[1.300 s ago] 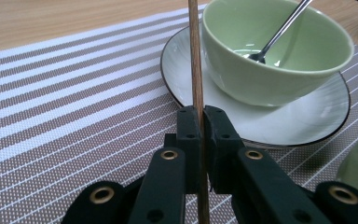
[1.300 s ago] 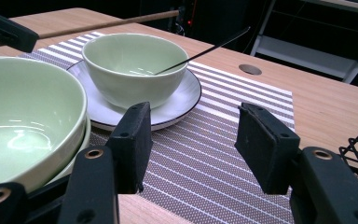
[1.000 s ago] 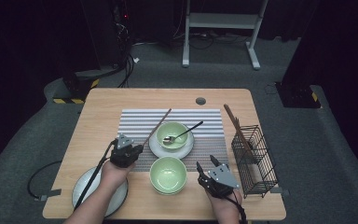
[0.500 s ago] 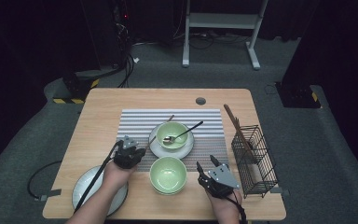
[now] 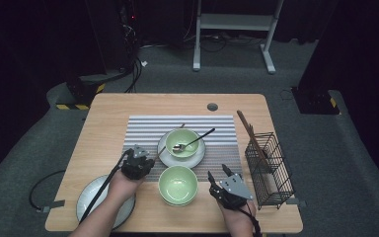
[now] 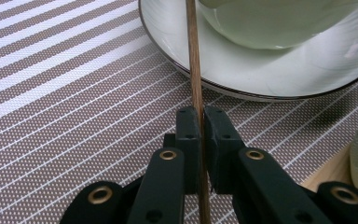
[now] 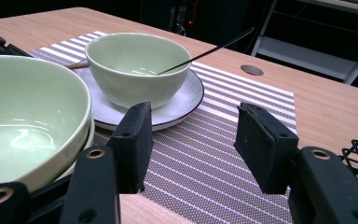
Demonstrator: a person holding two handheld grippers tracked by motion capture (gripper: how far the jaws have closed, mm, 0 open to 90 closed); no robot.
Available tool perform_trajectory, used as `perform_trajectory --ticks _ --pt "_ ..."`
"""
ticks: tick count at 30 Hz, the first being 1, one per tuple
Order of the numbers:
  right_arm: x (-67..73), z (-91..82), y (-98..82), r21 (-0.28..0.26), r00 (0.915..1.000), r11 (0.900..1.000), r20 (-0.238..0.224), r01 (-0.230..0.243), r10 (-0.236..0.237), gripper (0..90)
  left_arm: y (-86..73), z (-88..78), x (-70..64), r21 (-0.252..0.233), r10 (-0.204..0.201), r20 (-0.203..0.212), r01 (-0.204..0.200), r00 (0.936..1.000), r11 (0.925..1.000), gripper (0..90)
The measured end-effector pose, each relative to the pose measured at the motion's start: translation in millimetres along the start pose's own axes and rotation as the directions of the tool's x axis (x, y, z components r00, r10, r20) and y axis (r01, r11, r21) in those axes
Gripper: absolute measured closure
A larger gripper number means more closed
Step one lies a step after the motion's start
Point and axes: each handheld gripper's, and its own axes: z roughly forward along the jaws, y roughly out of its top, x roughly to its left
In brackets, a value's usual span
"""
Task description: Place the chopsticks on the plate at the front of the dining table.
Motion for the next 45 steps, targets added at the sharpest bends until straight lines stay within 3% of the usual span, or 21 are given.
perform_trajectory --ticks 22,35,40,45 --pt "0.0 0.0 -0.1 0.000 1.0000 1.000 0.001 -0.002 0.002 46.1 1.4 0.2 -9.1 -0.004 0.035 0.066 -0.034 0.9972 0.9994 77.9" --pt "1.0 0.8 0.0 0.002 1.0000 1.000 0.000 -0.006 0.006 46.1 2.8 -3.8 -7.4 -0.026 0.028 0.061 -0.026 0.9978 0.9993 71.5" --pt "2.3 0.9 0.6 0.000 1.0000 1.000 0.000 -0.001 0.001 46.1 1.8 -2.4 -8.0 -0.020 0.054 0.060 -0.053 0.9967 0.9984 77.0" --pt "3.0 1.3 0.5 0.002 1.0000 1.000 -0.002 0.000 0.000 46.1 1.8 -2.6 -7.2 -0.021 0.054 0.064 -0.053 0.9965 0.9984 76.9"
